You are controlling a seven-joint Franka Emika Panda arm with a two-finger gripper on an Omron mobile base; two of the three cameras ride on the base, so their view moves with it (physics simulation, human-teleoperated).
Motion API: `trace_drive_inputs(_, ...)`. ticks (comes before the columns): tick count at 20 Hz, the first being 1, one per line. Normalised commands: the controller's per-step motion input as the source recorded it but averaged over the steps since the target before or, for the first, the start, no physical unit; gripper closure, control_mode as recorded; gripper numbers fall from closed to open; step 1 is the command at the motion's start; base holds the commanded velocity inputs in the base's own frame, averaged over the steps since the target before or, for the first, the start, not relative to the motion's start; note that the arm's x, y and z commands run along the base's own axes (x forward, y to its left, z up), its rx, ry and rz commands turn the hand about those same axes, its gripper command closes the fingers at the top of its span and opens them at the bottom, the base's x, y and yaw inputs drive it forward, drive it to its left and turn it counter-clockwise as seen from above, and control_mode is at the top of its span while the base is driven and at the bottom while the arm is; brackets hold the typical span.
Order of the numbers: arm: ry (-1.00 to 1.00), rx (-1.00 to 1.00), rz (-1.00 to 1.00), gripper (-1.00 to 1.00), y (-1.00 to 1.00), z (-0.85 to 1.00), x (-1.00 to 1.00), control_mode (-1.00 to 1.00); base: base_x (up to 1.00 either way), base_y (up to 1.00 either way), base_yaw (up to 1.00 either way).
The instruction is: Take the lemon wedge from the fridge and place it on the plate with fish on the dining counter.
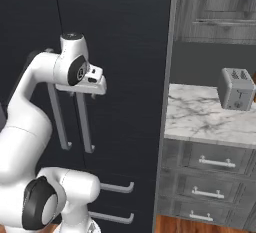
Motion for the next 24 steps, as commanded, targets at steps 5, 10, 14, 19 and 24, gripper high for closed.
trace_drive_inputs(5,0.00,0.00,0.00,-1.00,0.00,0.00,0.00,1.00,-0.84,0.26,0.00)
trace_drive_inputs(10,0.00,0.00,0.00,-1.00,0.00,0.00,0.00,1.00,-0.73,0.34,-0.01)
trace_drive_inputs(14,0.00,0.00,0.00,-1.00,0.00,0.00,0.00,1.00,-0.16,0.51,0.00)
trace_drive_inputs(19,0.00,0.00,0.00,-1.00,0.00,0.00,0.00,1.00,-0.14,0.35,-0.01)
trace_drive_inputs(24,0.00,0.00,0.00,-1.00,0.00,0.00,0.00,1.00,-0.53,0.07,-0.02)
